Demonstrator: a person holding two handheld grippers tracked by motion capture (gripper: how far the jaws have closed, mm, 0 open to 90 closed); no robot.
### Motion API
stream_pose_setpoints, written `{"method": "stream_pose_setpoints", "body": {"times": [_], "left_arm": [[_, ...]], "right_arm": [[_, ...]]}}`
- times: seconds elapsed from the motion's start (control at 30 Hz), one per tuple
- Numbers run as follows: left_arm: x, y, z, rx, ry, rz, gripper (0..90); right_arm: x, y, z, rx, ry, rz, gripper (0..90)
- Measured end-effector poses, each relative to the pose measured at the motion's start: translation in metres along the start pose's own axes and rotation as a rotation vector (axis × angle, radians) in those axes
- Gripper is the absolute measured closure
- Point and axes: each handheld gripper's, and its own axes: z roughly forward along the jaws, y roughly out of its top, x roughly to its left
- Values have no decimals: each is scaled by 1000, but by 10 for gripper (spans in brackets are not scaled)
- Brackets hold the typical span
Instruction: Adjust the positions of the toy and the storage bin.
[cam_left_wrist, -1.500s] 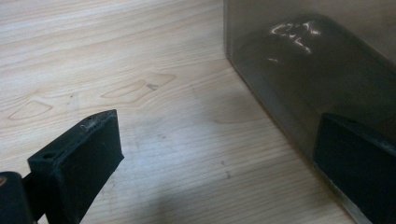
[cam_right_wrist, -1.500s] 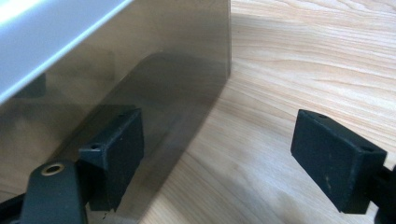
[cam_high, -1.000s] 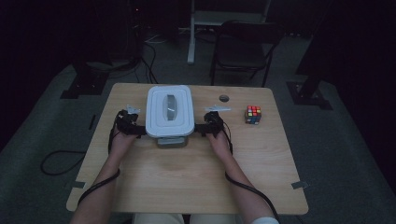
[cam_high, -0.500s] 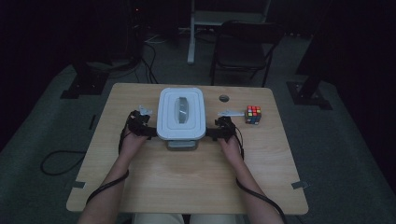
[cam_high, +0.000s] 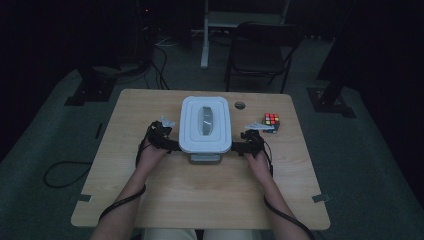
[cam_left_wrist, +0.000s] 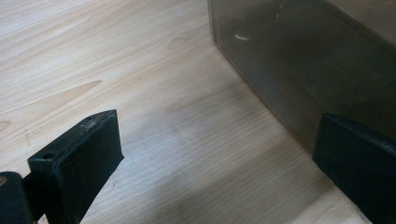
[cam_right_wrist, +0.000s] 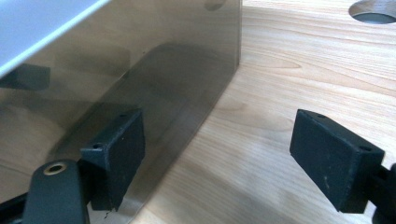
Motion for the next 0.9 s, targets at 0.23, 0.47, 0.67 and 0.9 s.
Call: {"method": "stream_pose_setpoints", "body": {"times": [0.23,0.47,0.67,0.9], "left_arm": [[1,-3,7,13,-62,14,19],[14,-5,17,13,-75,-49,19],[28,0,22,-9,-78,-108,19],[33,9,28,-12,-48,-90,19]], "right_arm": [[-8,-10,-6,-30,4,6,139],[-22,-14,0,-8,-58,14,141],[-26,-5,11,2,-84,-7,140],[-32,9,27,-13,-111,16,140]]}}
